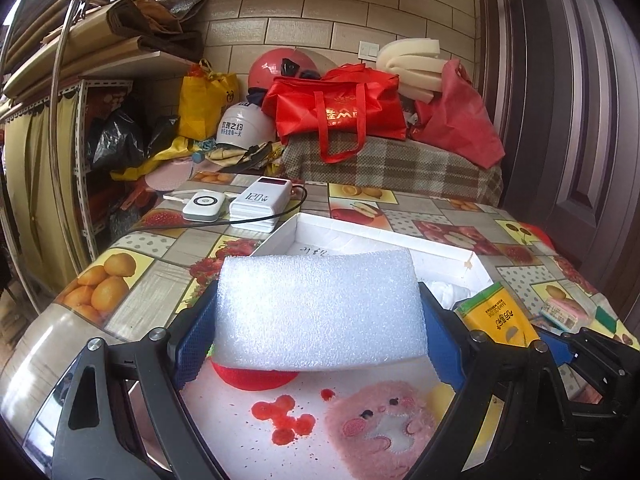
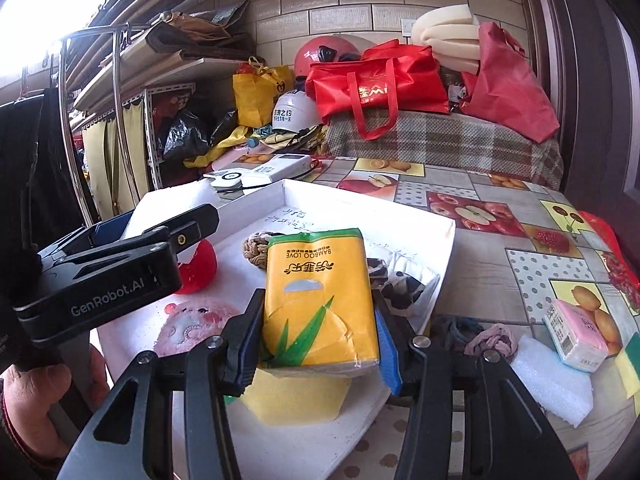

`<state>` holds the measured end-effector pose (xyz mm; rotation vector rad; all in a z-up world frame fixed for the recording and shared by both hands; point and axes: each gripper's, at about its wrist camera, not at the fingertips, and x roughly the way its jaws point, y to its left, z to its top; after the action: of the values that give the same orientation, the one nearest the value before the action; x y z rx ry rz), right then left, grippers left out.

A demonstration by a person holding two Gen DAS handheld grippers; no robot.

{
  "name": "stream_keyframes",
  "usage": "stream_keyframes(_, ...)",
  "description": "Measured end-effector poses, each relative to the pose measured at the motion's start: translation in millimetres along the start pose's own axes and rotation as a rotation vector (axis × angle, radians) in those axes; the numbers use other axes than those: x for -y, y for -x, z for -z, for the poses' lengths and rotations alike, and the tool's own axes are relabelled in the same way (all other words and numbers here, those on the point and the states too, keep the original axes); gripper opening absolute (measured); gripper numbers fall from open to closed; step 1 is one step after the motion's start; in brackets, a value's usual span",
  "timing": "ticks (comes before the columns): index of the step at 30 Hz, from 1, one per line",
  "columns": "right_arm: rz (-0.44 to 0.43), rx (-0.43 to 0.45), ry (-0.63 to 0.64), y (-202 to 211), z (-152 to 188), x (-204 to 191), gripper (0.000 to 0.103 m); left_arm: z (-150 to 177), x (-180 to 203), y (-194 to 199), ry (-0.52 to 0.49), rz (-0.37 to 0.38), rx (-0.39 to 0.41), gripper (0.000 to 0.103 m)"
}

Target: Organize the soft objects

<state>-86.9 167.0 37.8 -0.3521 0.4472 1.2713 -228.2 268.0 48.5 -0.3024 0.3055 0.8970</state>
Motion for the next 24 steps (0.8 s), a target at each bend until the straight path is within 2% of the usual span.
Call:
stream_keyframes(3,0.007,-0.007,0.009,-0.9,0.1,-0.9,0.052,0.4,1.7,0.5,-0.010,-0.020,0.002,0.091)
stream_keyframes(5,0.014,-0.009,0.006,-0.8,0.5,-0.4,0.071,0.9,2.7,4.0,-0.014,-0.046,0.020,0.092)
stream_keyframes(6,0.021,-0.008,0.004,-1.1,0.3,-0.1,0.088,1.3,3.0,6.0,-0.016,-0.049,0.028,0.096)
stream_keyframes(7,0.028,-0.002,0.002,0.2,0.5,0.1,0.091,1.9,3.8,7.7,-0.022,-0.044,0.032,0.103)
stream_keyframes(9,0.030,0.012,0.002,2.9,1.0,0.5,0.093,2.6,5.7,10.9,-0.031,-0.043,0.047,0.103)
stream_keyframes(10,0.034,0.017,0.002,3.7,0.8,0.4,0.103,2.8,6.2,12.0,-0.034,-0.044,0.053,0.103)
stream_keyframes(16,0.052,0.060,-0.016,11.0,0.2,3.4,0.103,2.8,5.9,14.1,-0.033,-0.043,0.063,0.103)
stream_keyframes(24,0.053,0.058,-0.058,9.5,-0.7,10.8,0.103,2.6,6.5,14.5,-0.037,-0.040,0.062,0.103)
